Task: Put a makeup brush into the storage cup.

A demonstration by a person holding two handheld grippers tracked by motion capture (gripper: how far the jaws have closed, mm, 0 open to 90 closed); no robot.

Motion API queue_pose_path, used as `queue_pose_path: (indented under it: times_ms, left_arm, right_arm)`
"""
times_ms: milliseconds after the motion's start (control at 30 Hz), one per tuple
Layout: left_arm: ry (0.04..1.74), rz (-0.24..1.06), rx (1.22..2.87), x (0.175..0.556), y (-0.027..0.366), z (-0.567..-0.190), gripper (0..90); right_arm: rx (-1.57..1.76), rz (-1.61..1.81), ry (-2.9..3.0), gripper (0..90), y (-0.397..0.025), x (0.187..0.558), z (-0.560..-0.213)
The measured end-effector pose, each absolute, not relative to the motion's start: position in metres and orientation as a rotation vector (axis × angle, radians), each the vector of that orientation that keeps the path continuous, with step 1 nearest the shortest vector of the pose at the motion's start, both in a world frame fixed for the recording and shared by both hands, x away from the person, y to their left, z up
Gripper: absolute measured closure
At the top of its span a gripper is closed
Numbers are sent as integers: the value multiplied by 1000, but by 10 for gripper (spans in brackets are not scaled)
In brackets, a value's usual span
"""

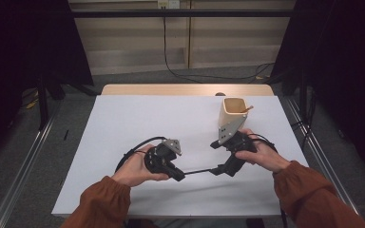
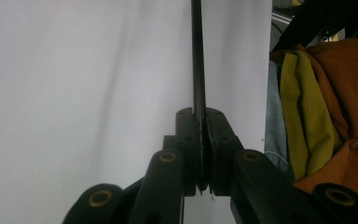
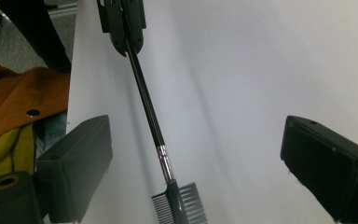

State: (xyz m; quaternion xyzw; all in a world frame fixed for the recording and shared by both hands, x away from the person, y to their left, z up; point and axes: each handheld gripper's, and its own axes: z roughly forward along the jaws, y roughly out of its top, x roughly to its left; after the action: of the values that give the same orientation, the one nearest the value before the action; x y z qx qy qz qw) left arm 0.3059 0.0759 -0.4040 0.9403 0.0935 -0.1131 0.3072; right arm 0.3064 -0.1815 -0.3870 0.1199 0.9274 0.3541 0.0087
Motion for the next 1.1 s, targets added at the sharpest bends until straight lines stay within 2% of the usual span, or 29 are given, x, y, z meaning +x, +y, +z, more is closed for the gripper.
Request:
queue_pose_path:
  times_ms: [533,1100]
  left_arm:
    - [276,-313,2447,304,87,-411,853]
    - [362,-278,2368,304,106,-419,853]
  right_arm:
    - [488,1451,2652,87,-200,292,-398]
    - [577,1612,2472,67,-224,275,-402]
